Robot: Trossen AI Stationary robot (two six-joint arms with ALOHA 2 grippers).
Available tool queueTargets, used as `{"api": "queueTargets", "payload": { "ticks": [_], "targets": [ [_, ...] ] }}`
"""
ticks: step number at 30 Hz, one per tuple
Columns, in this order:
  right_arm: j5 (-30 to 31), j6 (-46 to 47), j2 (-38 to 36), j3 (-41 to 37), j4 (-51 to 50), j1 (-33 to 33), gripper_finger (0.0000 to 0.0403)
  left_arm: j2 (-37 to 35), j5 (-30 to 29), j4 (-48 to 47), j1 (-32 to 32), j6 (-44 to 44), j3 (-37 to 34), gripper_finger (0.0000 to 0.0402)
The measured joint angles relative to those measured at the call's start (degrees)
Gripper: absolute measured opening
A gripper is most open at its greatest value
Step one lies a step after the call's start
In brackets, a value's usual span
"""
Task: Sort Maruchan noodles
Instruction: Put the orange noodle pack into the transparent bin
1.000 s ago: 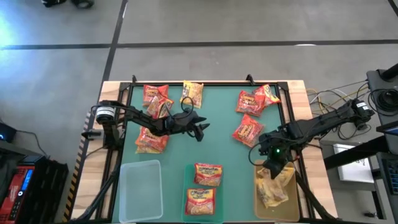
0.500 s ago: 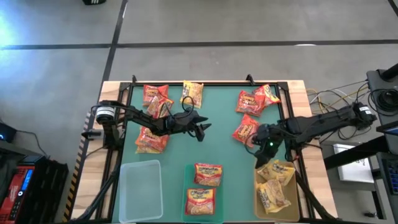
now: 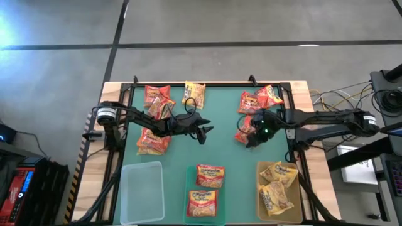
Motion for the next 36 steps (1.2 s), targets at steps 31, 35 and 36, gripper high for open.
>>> {"api": "queueTargets", "payload": {
  "ticks": [31,35,36],
  "targets": [
    [15.74,-3.93,5.34,4.5,-19.28,-10.11,0.0196,0.02,1.2,-1.99,0.09,0.42,-0.02,0.0162],
    [18.26,-6.12,7.1,4.5,-17.33,-10.11,0.0196,0.02,1.11,-1.99,0.17,0.46,-0.02,0.0162],
    [18.38,-6.46,7.61,4.5,-16.4,-10.12,0.0196,0.02,1.11,-1.99,0.17,0.46,-0.02,0.0162]
  ]
}}
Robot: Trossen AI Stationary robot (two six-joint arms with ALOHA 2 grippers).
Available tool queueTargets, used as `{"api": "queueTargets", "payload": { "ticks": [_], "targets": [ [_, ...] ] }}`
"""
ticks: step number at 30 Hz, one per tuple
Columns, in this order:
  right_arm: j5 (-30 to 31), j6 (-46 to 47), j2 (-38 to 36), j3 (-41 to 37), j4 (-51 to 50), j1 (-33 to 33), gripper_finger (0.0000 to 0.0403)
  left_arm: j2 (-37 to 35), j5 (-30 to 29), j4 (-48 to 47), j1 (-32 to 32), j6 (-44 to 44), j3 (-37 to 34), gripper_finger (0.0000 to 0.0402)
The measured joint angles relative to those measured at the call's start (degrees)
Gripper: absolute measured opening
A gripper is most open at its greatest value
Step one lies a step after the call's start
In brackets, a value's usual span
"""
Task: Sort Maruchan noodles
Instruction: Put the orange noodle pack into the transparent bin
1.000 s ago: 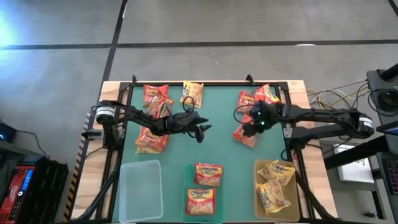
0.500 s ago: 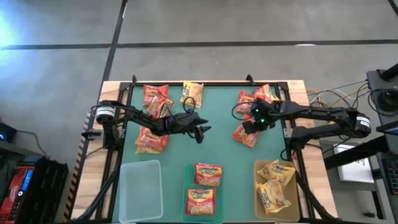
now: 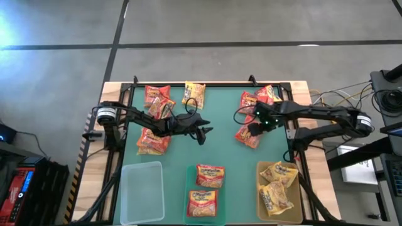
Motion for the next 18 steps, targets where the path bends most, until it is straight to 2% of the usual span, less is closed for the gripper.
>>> {"api": "queueTargets", "payload": {
  "ticks": [9,14,18],
  "targets": [
    [0.53,-3.98,6.84,0.04,9.52,0.01,0.0196,0.0,-0.02,-0.02,0.0,0.02,0.0,0.0162],
    [0.16,-7.33,10.18,0.02,24.62,0.01,0.0196,0.0,-0.03,-0.07,0.05,0.63,0.0,0.0162],
    [-4.87,-8.77,12.75,0.2,36.33,-0.1,0.0196,0.0,-0.02,-0.09,0.26,0.58,0.0,0.0162]
  ]
}}
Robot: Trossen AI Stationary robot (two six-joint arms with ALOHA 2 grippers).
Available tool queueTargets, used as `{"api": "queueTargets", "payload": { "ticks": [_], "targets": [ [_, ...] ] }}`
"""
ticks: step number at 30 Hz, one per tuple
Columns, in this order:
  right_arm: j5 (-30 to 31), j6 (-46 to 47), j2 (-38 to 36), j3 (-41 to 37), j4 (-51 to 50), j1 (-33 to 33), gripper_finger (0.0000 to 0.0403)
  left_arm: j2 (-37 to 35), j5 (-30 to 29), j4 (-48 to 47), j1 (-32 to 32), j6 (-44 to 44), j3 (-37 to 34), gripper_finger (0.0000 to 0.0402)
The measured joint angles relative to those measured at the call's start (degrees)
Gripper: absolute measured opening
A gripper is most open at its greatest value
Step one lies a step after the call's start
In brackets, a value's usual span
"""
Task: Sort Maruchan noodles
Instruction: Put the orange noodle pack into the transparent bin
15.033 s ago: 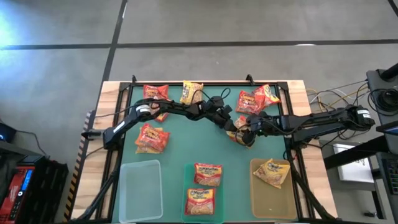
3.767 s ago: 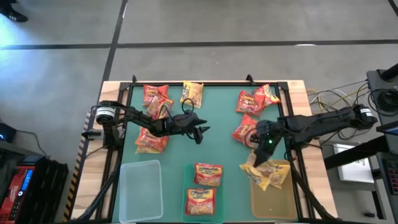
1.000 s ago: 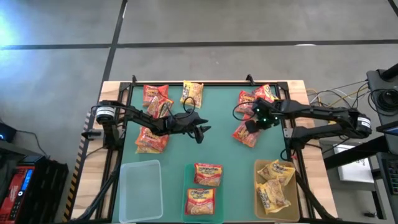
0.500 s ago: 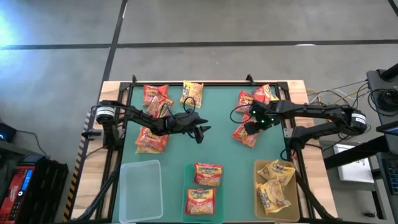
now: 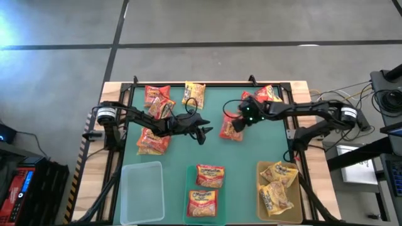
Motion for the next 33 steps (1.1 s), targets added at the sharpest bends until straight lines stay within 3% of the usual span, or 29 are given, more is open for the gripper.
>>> {"api": "queueTargets", "payload": {
  "ticks": [5,10,16,29,33],
  "targets": [
    [-8.12,4.32,2.26,2.33,-3.09,0.0,0.0196,0.0,0.9,-0.09,0.06,-0.61,0.0,0.0162],
    [-7.78,2.52,2.46,4.18,-10.19,0.0,0.0196,0.0,1.95,-0.07,0.04,-1.99,0.0,0.0162],
    [-1.42,-1.54,-1.11,4.78,-12.45,-0.02,0.0196,0.0,1.95,-0.07,0.06,-2.07,0.0,0.0162],
    [-4.96,-3.03,-1.44,5.07,-16.13,0.0,0.0196,0.0,1.75,-0.02,0.14,-0.14,0.0,0.0162],
    [-5.02,-11.94,-3.02,5.86,-16.5,0.03,0.0196,0.0,1.45,-0.03,0.47,0.84,0.0,0.0162]
  ]
}}
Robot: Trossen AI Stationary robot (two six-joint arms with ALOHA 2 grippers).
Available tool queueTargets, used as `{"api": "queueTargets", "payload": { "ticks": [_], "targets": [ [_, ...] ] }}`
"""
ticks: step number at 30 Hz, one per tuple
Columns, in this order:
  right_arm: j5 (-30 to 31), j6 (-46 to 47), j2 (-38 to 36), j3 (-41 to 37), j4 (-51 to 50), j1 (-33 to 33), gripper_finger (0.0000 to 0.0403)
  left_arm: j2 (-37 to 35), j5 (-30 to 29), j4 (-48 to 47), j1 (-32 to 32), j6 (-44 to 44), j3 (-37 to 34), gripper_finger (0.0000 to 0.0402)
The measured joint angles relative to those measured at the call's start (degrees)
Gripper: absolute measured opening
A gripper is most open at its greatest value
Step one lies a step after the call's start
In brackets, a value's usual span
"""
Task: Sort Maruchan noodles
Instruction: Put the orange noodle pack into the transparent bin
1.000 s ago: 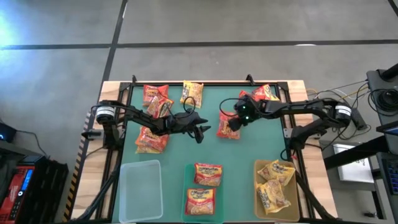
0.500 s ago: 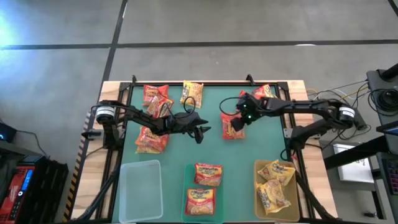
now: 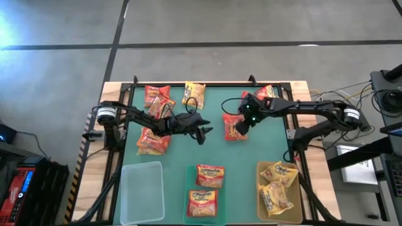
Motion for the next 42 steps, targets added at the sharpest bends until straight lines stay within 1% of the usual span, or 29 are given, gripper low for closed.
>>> {"api": "queueTargets", "payload": {
  "ticks": [2,4,6,9,11,14,17,21,25,31,38,42],
  "targets": [
    [0.34,-5.61,-0.54,-0.12,-1.38,0.0,0.0196,0.01,-0.03,-0.01,0.03,0.34,0.0,0.0162],
    [0.39,-9.02,-0.41,-0.56,-2.2,-0.01,0.0196,0.0,-0.03,0.0,0.08,0.73,0.0,0.0162],
    [0.68,-10.02,0.24,-0.76,-2.08,-0.02,0.0196,0.0,-0.05,0.01,0.14,1.09,0.0,0.0162],
    [6.21,-10.13,1.14,-0.76,-2.25,0.0,0.0196,0.0,-0.05,-0.01,0.23,1.26,0.0,0.0162],
    [8.26,-11.01,1.22,-0.81,-2.84,-0.04,0.0196,0.01,-0.05,0.01,0.25,1.3,0.0,0.0162],
    [8.49,-13.8,1.3,-0.86,-3.49,0.0,0.0196,0.0,-0.07,-0.01,0.23,1.22,0.0,0.0162],
    [8.16,-14.65,1.3,-0.87,-3.37,-0.02,0.0196,0.0,-0.07,-0.01,0.23,1.2,0.0,0.0162],
    [10.56,-15.5,1.3,-0.87,-3.44,-0.02,0.0196,0.01,-0.09,-0.01,0.23,1.2,0.0,0.0162],
    [10.88,-19.35,1.3,-0.87,-3.37,-0.02,0.0196,0.02,-0.1,-0.01,0.23,1.17,0.0,0.0162],
    [10.83,-15.55,1.3,-1.05,-3.45,0.0,0.0196,0.0,-0.05,-0.03,0.23,-0.2,0.0,0.0162],
    [10.87,-16.42,1.3,-2.93,-3.26,0.09,0.0196,0.02,-0.03,-0.03,0.23,-0.6,0.0,0.0162],
    [10.85,-16.4,1.3,-5.02,-0.19,0.09,0.0196,0.01,-0.01,0.0,0.23,-2.47,0.0,0.0162]
  ]
}}
